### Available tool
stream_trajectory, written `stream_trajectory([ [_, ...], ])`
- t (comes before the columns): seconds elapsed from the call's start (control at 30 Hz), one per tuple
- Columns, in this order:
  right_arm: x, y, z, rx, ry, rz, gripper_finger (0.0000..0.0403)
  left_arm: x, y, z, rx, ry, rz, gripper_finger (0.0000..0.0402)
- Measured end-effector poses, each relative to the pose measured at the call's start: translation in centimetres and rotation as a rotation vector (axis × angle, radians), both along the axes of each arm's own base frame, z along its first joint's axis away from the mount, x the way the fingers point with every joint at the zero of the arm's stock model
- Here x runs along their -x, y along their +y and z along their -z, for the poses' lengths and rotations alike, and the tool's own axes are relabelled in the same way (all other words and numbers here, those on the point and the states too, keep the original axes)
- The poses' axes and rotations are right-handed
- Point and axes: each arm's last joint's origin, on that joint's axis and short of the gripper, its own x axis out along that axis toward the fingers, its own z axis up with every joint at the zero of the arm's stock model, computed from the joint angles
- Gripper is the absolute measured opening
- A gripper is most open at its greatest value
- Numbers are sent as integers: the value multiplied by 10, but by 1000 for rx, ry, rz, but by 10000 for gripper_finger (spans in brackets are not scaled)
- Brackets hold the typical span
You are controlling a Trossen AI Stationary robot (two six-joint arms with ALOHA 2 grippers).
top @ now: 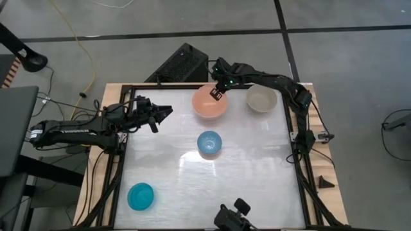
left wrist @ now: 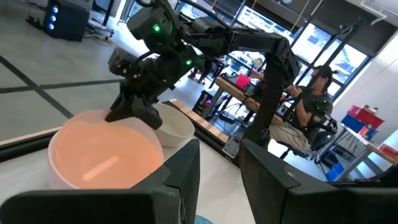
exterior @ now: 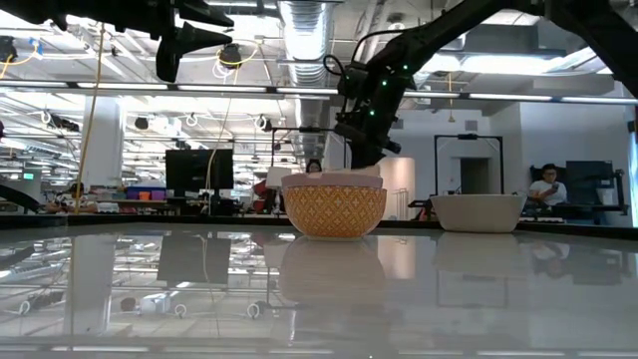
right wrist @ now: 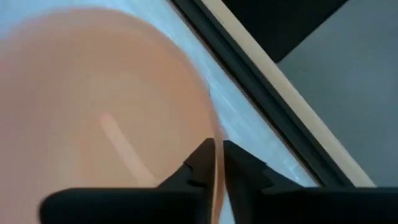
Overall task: Nest bowls inside each other
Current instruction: Stack the light orange bowl on top of the white bowl, then stack the gray bowl on top of the light orange bowl
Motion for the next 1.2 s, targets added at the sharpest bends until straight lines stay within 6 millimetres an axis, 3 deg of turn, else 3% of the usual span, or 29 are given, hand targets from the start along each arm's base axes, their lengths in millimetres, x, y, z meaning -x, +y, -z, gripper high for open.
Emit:
stream_trajectory([
  [0.17, -8, 6, 2, -15, -27, -33, 139, 0, 0, 0, -3, 1, -3, 100],
  [0.33, -7, 11, -20, 22, -119, -12, 221, 0, 0, 0, -3, 1, -2, 100],
  [0.47, 12, 16, -49, 51, -130, 38, 257, 0, 0, 0, -11, 4, 8, 100],
  [0.63, 49, 32, -84, 110, -32, 154, 259, 0, 0, 0, -36, 14, 7, 100],
  [0.73, 67, 42, -93, 85, 55, 168, 254, 0, 0, 0, -50, 20, 5, 100],
  [1.0, 88, 59, -81, -104, 295, 87, 250, 0, 0, 0, -63, 26, 3, 100],
  [1.2, 95, 64, -45, -242, 419, 67, 250, 0, 0, 0, -62, 25, 7, 100],
])
